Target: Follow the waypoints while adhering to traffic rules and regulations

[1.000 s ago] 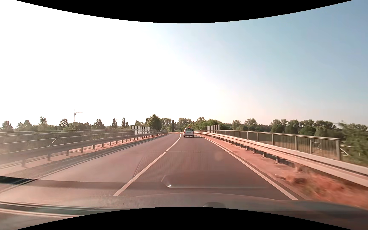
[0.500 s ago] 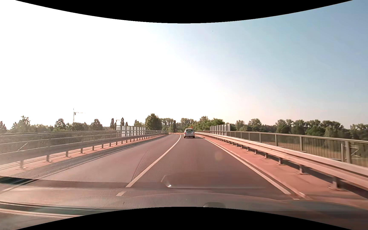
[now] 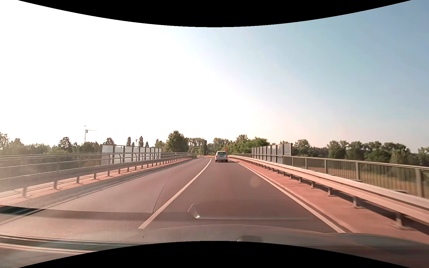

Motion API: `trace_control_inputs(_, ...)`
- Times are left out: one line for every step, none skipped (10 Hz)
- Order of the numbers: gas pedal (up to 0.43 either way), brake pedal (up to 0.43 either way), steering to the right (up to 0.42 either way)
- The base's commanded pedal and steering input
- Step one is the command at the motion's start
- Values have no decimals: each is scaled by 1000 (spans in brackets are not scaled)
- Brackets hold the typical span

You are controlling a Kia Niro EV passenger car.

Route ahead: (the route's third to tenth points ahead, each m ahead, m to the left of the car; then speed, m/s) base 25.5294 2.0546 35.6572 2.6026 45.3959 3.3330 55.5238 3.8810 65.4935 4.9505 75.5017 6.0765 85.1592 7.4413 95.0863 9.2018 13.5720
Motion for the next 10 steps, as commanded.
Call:
trace_control_inputs(0,0,-12)
trace_control_inputs(0,0,-12)
trace_control_inputs(0,0,-12)
trace_control_inputs(0,0,-12)
trace_control_inputs(0,0,-12)
trace_control_inputs(0,0,-12)
trace_control_inputs(0,0,-12)
trace_control_inputs(0,0,-12)
trace_control_inputs(0,0,-12)
trace_control_inputs(0,0,-12)
